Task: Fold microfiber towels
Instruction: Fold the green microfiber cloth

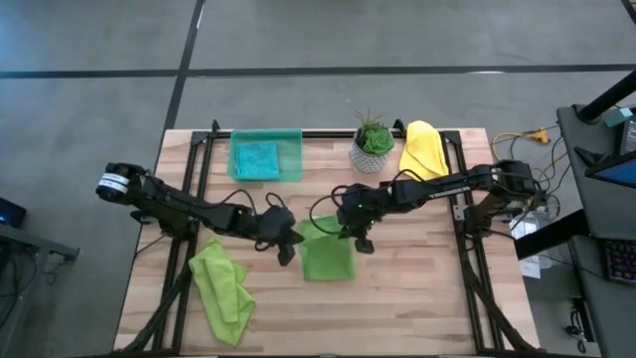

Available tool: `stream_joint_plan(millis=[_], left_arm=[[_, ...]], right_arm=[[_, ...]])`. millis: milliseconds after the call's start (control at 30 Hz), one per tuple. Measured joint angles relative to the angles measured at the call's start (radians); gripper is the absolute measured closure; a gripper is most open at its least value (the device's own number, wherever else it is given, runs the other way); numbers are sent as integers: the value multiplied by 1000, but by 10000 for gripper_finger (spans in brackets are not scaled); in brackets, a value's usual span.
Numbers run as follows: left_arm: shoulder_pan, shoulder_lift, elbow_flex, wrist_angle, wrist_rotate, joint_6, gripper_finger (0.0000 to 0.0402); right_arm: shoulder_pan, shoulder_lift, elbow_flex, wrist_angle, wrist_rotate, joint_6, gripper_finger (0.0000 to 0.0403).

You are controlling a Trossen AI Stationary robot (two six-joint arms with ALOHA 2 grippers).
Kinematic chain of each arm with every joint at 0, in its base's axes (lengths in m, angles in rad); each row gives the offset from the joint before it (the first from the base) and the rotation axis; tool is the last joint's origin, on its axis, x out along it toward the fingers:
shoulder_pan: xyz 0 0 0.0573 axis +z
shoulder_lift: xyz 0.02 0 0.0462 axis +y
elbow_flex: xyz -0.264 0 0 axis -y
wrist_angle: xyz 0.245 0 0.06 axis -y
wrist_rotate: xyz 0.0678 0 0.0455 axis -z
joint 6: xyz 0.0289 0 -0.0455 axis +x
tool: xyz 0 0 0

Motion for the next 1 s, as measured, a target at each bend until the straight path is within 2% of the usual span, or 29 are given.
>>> stream_joint_plan(millis=[167,300,400,600,767,867,1000], left_arm=[[5,-16,26,188,17,225,401],[47,-9,56,208,132,266,386],[69,12,74,219,201,271,349],[94,82,102,294,245,292,237],[119,146,153,297,339,290,157],[132,183,186,288,430,287,134],[141,211,209,269,517,261,132]], right_arm=[[38,16,50,-31,-16,-91,394],[66,17,104,-83,-10,-135,394],[81,18,140,-132,11,-140,394],[95,18,199,-198,20,-166,394],[100,18,227,-230,28,-166,394],[109,18,237,-240,30,-166,394],[122,18,249,-274,48,-166,394]])
